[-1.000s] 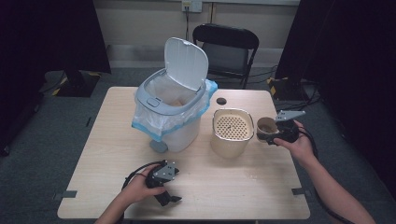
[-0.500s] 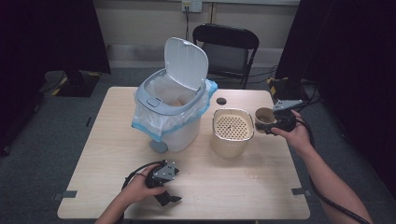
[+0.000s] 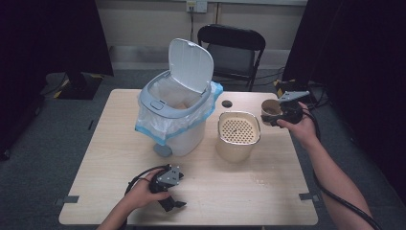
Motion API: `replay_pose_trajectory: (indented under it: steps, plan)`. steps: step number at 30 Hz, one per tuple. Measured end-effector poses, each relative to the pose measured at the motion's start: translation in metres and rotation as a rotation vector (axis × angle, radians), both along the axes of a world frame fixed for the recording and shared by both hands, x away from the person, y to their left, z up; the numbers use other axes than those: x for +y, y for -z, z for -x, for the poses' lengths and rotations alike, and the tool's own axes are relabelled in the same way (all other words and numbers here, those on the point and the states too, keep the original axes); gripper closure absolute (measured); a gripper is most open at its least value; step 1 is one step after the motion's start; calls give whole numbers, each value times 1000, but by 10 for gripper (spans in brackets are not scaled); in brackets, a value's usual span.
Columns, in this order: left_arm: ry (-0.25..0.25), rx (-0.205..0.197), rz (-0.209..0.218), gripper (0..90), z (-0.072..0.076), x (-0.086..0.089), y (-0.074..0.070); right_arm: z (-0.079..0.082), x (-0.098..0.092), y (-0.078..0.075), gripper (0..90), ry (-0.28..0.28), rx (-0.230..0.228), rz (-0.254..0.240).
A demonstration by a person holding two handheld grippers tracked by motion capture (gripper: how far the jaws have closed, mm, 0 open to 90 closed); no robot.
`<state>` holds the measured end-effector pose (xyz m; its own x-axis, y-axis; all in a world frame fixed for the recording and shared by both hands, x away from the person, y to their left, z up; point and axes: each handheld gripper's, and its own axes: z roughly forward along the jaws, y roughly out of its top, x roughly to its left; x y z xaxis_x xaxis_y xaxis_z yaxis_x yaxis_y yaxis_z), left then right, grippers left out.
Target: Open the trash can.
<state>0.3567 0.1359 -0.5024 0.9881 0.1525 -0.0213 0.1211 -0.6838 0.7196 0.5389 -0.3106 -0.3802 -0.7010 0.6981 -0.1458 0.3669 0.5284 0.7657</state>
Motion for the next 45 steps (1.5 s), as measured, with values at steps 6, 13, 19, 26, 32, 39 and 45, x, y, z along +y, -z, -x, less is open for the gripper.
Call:
replay_pose_trajectory:
  steps: [6, 13, 19, 26, 32, 39, 45]
  plan:
    - [-1, 1, 3, 0, 0, 0, 0, -9, 3, -5, 282, 14, -20, 1]
    - [1, -1, 1, 0, 0, 0, 0, -14, 12, -9, 283, 12, -75, 21]
    - [2, -3, 0, 0, 0, 0, 0, -15, 22, -11, 285, -5, -137, 50]
    - [-1, 0, 3, 0, 0, 0, 0, -17, 33, -15, 286, -13, -198, 75]
    - [-1, 0, 3, 0, 0, 0, 0, -11, 44, -20, 287, -37, -279, 153]
    - [1, -12, -28, 0, -1, 1, -1, 1, 56, -27, 287, -72, -406, 297]
    - [6, -15, -15, 0, -1, 1, -1, 13, 68, -31, 286, -136, -499, 446]
